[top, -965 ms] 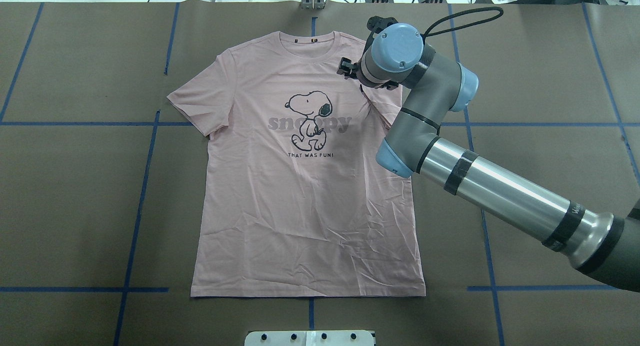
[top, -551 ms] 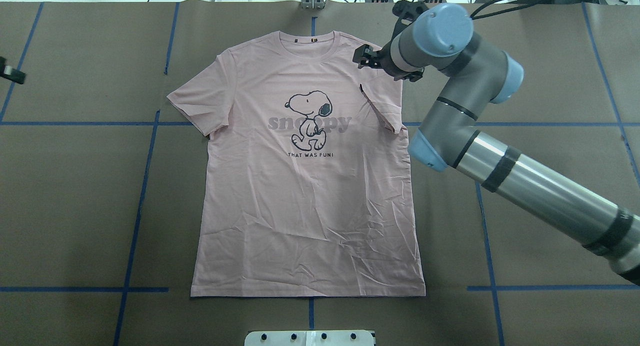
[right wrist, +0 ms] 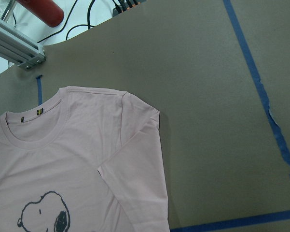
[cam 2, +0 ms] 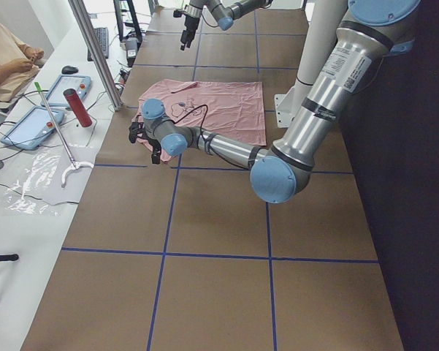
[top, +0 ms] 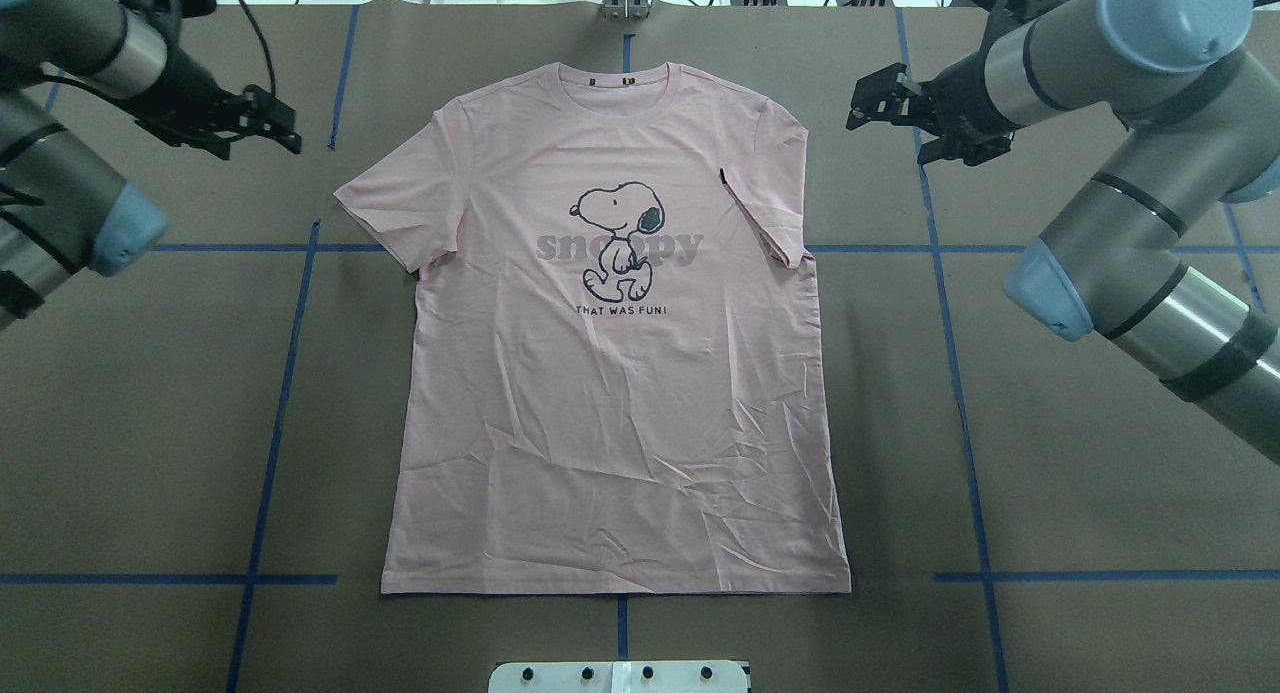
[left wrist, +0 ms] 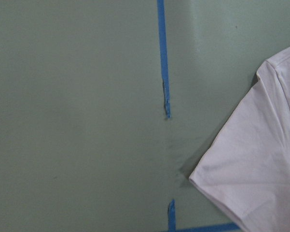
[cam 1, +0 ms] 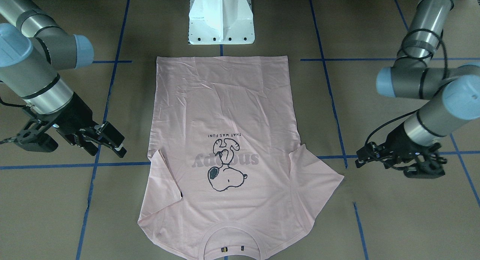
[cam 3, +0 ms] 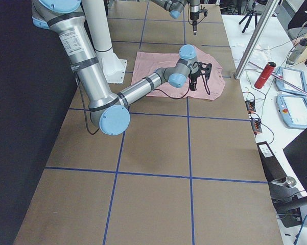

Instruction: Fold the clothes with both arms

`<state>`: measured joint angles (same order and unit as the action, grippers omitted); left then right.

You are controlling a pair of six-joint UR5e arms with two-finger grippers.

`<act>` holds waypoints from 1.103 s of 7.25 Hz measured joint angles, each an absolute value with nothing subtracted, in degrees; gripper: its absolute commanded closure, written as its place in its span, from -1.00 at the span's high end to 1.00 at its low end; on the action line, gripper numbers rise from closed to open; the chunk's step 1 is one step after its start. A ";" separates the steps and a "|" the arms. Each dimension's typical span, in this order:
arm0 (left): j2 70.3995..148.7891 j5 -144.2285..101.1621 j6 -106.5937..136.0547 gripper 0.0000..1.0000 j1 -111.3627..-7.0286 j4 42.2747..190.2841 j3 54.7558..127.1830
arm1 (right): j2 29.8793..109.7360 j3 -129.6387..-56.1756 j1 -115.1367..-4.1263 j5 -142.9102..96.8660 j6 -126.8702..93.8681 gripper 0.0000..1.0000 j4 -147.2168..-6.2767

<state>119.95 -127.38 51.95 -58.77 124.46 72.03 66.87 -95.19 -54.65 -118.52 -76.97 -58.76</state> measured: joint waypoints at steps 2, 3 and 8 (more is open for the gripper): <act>122.00 -123.18 55.23 0.29 -54.80 129.45 67.22 | 69.25 -97.38 -54.81 -118.54 -77.05 1.00 -58.69; 122.03 -121.86 55.56 0.29 -53.53 129.98 66.69 | 69.69 -97.74 -54.82 -118.48 -77.07 1.00 -58.65; 121.90 -117.99 55.50 -0.17 -52.12 130.43 66.17 | 70.06 -98.22 -54.77 -118.29 -77.09 1.00 -58.71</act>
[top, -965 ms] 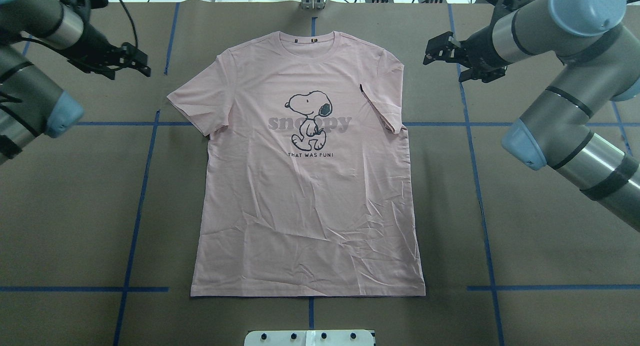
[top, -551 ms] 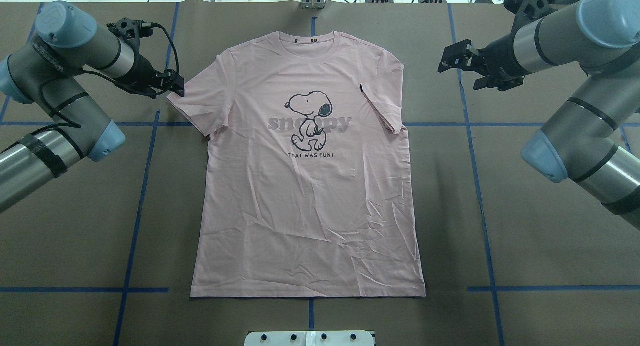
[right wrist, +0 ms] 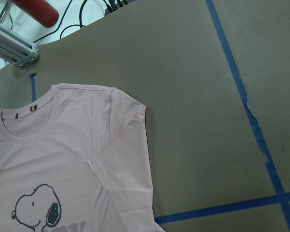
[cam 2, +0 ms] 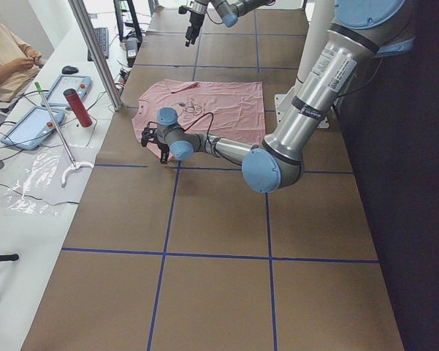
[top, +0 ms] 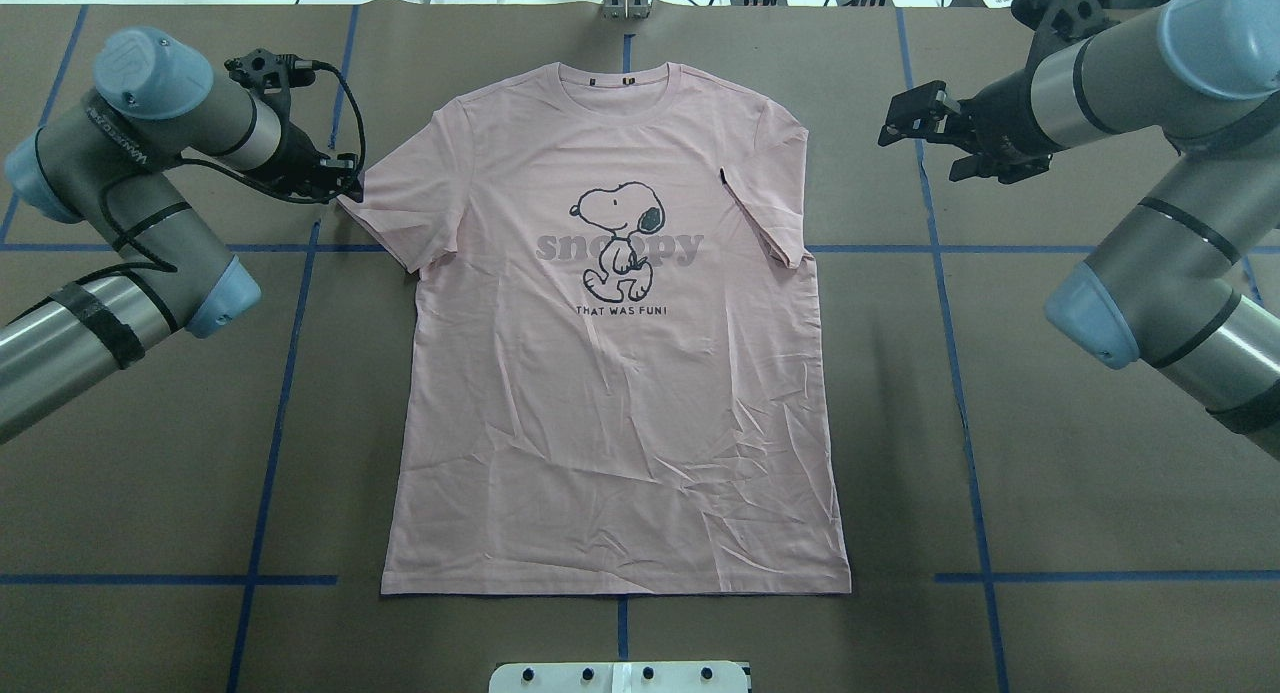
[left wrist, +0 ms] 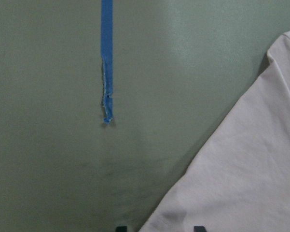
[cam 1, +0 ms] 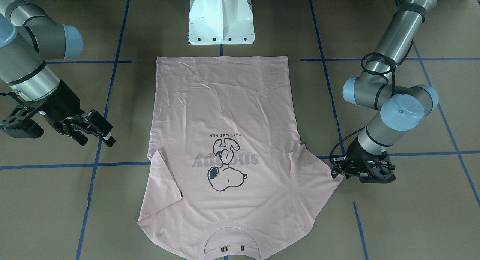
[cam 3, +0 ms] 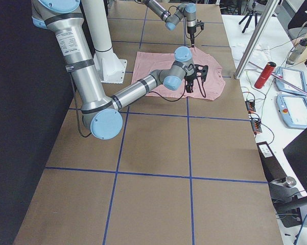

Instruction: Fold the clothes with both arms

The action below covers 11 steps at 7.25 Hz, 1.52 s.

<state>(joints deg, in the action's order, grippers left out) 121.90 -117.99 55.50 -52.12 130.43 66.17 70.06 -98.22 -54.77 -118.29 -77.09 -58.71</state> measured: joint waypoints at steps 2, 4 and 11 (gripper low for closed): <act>121.90 -117.67 55.39 -0.99 -52.11 130.43 66.11 | 70.06 -98.06 -54.73 -118.30 -77.01 1.00 -58.71; 121.93 -116.58 55.27 -1.00 -52.12 130.43 66.11 | 70.10 -97.88 -54.73 -118.28 -76.93 1.00 -58.71; 129.20 -115.29 68.36 -1.00 -47.55 130.26 67.63 | 70.24 -97.59 -54.67 -118.12 -76.94 1.00 -58.71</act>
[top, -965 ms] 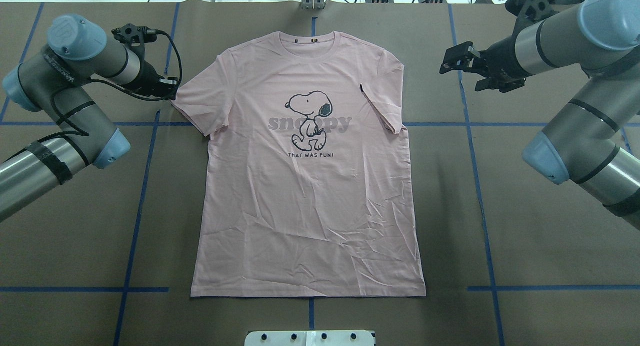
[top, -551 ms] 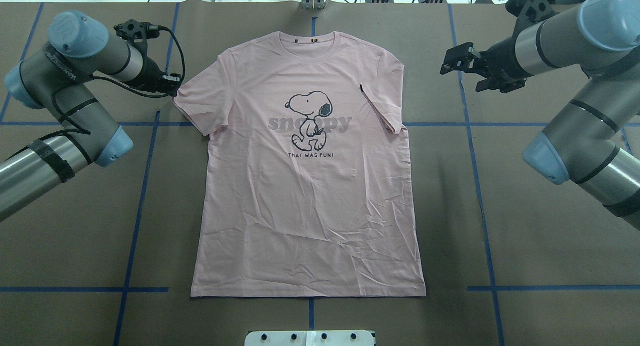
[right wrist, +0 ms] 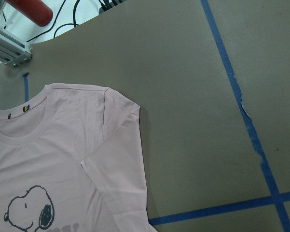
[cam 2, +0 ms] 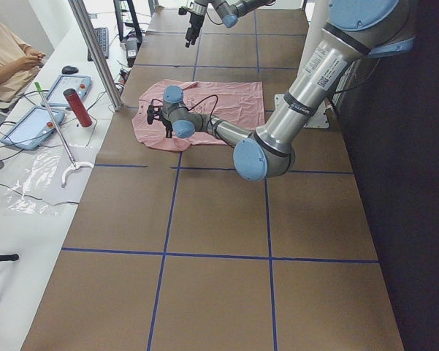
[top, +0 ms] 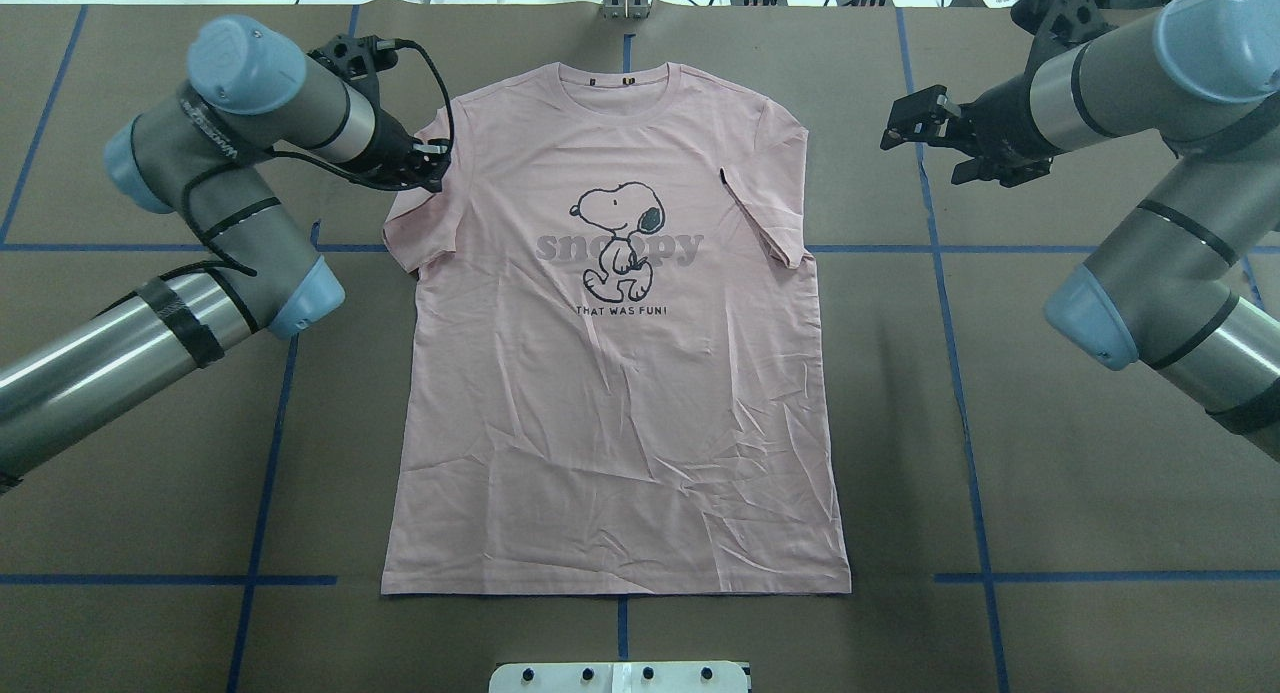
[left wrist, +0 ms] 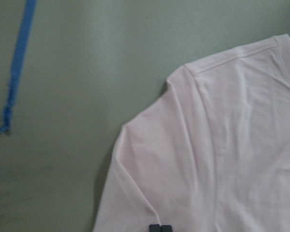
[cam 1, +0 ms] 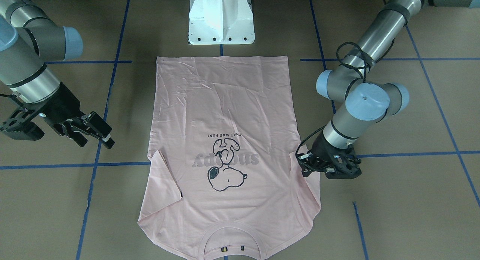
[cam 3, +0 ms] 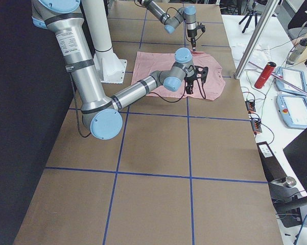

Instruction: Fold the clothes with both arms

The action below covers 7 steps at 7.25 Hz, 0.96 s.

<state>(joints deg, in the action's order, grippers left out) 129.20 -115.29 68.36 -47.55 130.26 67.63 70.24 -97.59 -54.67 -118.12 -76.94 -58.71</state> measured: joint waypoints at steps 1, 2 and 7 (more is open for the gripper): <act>131.77 -113.93 69.49 -1.00 -46.84 130.53 65.06 | 70.28 -97.52 -54.67 -118.13 -76.93 1.00 -58.71; 134.42 -112.58 69.94 -1.00 -46.56 131.48 61.54 | 70.30 -97.51 -54.67 -118.13 -76.96 1.00 -58.71; 138.60 -109.25 70.14 0.21 -46.30 140.29 51.69 | 70.17 -97.12 -54.28 -118.02 -77.01 1.00 -58.71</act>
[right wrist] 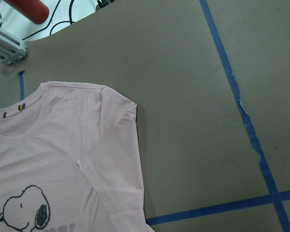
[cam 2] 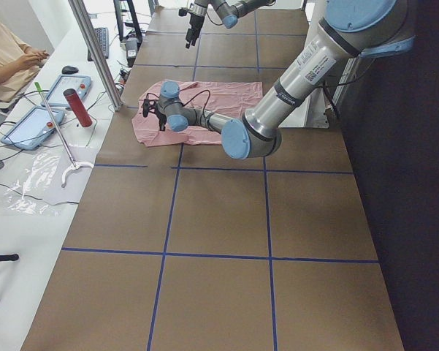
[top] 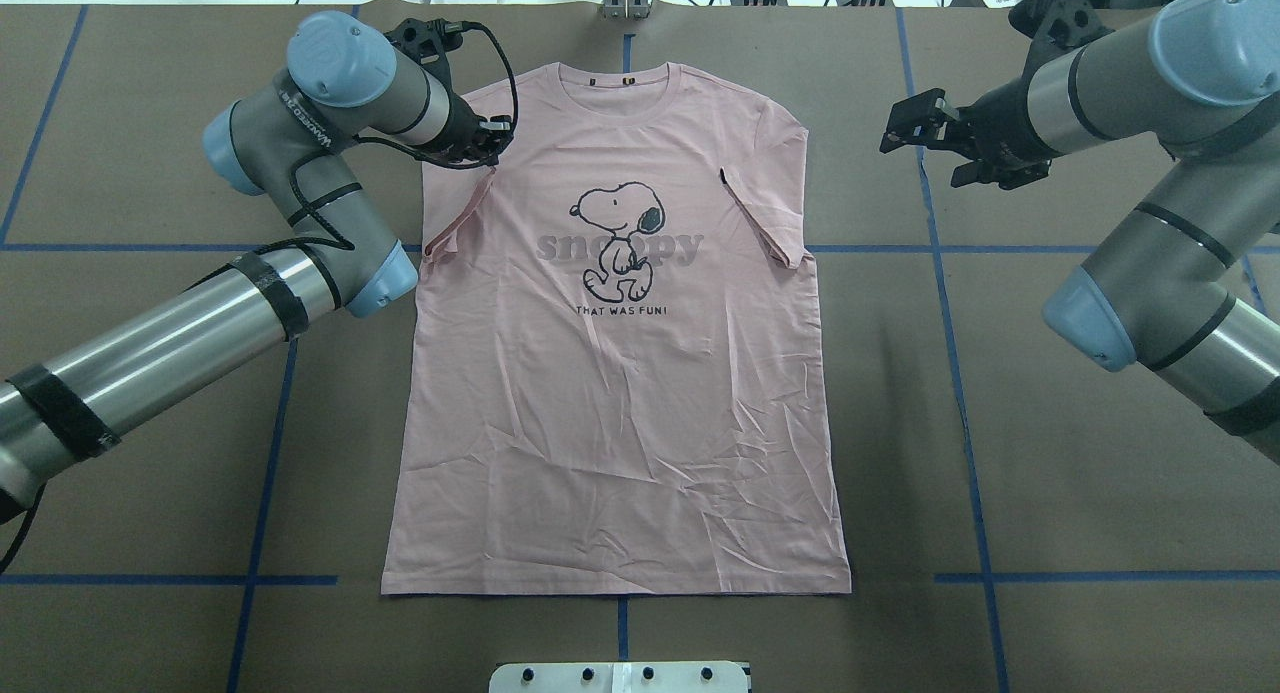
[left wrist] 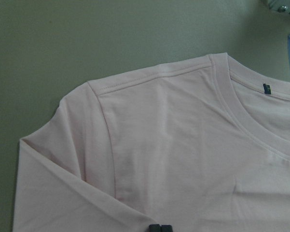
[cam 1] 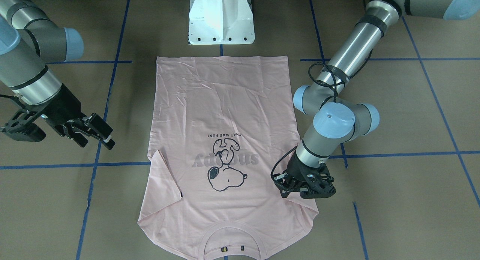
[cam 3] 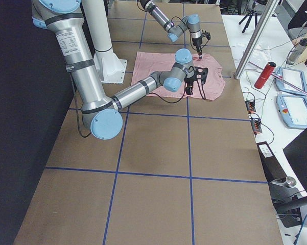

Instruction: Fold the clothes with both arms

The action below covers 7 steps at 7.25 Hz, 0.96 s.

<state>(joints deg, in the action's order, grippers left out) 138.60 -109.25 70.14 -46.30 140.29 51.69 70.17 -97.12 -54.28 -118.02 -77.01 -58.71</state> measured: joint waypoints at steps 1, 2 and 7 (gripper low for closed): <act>138.65 -108.91 70.14 0.36 -46.27 141.87 50.70 | 70.15 -97.01 -53.97 -117.89 -77.07 1.00 -58.71; 138.66 -108.79 70.19 0.40 -46.22 142.48 50.53 | 70.14 -96.98 -53.65 -117.73 -77.13 1.00 -58.69; 132.00 -110.04 75.79 0.52 -45.34 141.52 65.45 | 69.63 -98.51 -52.08 -117.59 -79.10 1.00 -58.89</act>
